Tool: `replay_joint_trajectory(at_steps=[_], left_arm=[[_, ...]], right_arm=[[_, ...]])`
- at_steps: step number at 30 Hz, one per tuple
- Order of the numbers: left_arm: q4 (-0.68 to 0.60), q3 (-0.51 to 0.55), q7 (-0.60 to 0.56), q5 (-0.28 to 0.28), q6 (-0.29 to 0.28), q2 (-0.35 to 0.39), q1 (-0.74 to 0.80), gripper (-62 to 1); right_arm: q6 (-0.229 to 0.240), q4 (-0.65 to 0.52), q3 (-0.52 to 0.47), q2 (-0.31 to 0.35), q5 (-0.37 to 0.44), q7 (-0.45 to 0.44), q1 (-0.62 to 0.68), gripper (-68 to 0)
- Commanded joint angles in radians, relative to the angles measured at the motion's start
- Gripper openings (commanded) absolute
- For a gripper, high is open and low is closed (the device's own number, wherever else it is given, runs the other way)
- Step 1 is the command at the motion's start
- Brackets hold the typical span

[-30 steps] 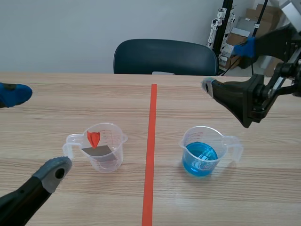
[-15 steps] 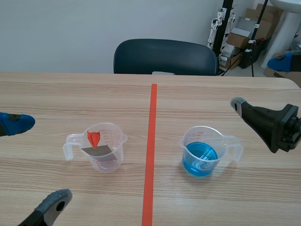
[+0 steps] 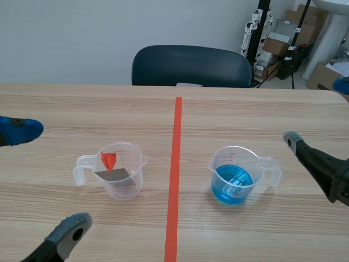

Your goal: Do the redox reaction experiment. return to the home posture

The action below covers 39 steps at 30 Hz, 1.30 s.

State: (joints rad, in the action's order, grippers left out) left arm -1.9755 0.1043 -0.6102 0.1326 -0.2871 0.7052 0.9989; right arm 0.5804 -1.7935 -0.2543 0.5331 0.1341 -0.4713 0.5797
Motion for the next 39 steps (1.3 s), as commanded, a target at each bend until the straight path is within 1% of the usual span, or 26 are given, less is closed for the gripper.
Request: replay_joint_trajectory(at_steps=[1, 5, 7, 10, 13, 17, 21, 22, 25, 27, 29, 31, 33, 35, 39], left_arm=[[-0.029, -0.005, -0.007, 0.014, 0.014, 0.008, -0.014, 1.4], [-0.029, -0.012, 0.065, 0.032, 0.015, -0.002, -0.056, 1.4], [-0.029, -0.017, 0.088, 0.032, 0.015, -0.013, -0.072, 1.4], [-0.029, -0.022, 0.088, 0.032, 0.015, -0.015, -0.074, 1.4], [-0.029, -0.026, 0.092, 0.032, 0.015, -0.015, -0.085, 1.4], [-0.029, -0.026, 0.092, 0.032, 0.015, -0.015, -0.102, 1.4], [-0.029, -0.026, 0.092, 0.032, 0.014, -0.015, -0.102, 1.4], [-0.029, -0.026, 0.092, 0.032, 0.014, -0.015, -0.102, 1.4], [-0.029, -0.026, 0.092, 0.032, 0.014, -0.015, -0.102, 1.4], [-0.029, -0.026, 0.092, 0.032, 0.014, -0.015, -0.102, 1.4], [-0.029, -0.026, 0.092, 0.032, 0.014, -0.015, -0.102, 1.4], [-0.029, -0.026, 0.092, 0.032, 0.014, -0.015, -0.102, 1.4], [-0.029, -0.026, 0.092, 0.032, 0.014, -0.015, -0.102, 1.4], [-0.029, -0.026, 0.097, 0.032, 0.014, -0.015, -0.102, 1.4], [-0.026, -0.025, 0.118, 0.032, 0.015, -0.014, -0.105, 1.4]], right_arm=[[-0.012, -0.006, -0.016, 0.005, 0.007, -0.018, -0.010, 0.4], [-0.010, -0.010, -0.014, 0.003, 0.008, -0.013, -0.023, 0.4], [-0.011, -0.022, -0.013, -0.009, 0.008, 0.022, -0.036, 0.4], [-0.011, -0.046, -0.013, -0.051, 0.009, 0.111, -0.066, 0.4], [-0.011, -0.070, -0.013, -0.094, 0.008, 0.161, -0.071, 0.4], [-0.012, -0.108, -0.003, -0.107, 0.008, 0.179, -0.060, 0.4], [-0.013, -0.127, 0.031, -0.106, 0.008, 0.219, -0.058, 0.4], [-0.021, -0.127, 0.042, -0.106, 0.008, 0.223, -0.052, 0.4], [-0.065, -0.130, 0.070, -0.103, 0.003, 0.217, -0.024, 0.4], [-0.065, -0.137, 0.089, -0.091, -0.016, 0.197, -0.007, 0.4], [-0.077, -0.148, 0.105, -0.067, -0.018, 0.180, 0.012, 0.4], [-0.104, -0.154, 0.107, -0.050, -0.016, 0.156, 0.023, 0.4], [-0.146, -0.154, 0.107, -0.043, -0.011, 0.154, 0.024, 0.4], [-0.174, -0.154, 0.107, -0.042, -0.011, 0.156, 0.024, 0.4], [-0.173, -0.154, 0.107, -0.043, -0.011, 0.159, 0.024, 0.4]])
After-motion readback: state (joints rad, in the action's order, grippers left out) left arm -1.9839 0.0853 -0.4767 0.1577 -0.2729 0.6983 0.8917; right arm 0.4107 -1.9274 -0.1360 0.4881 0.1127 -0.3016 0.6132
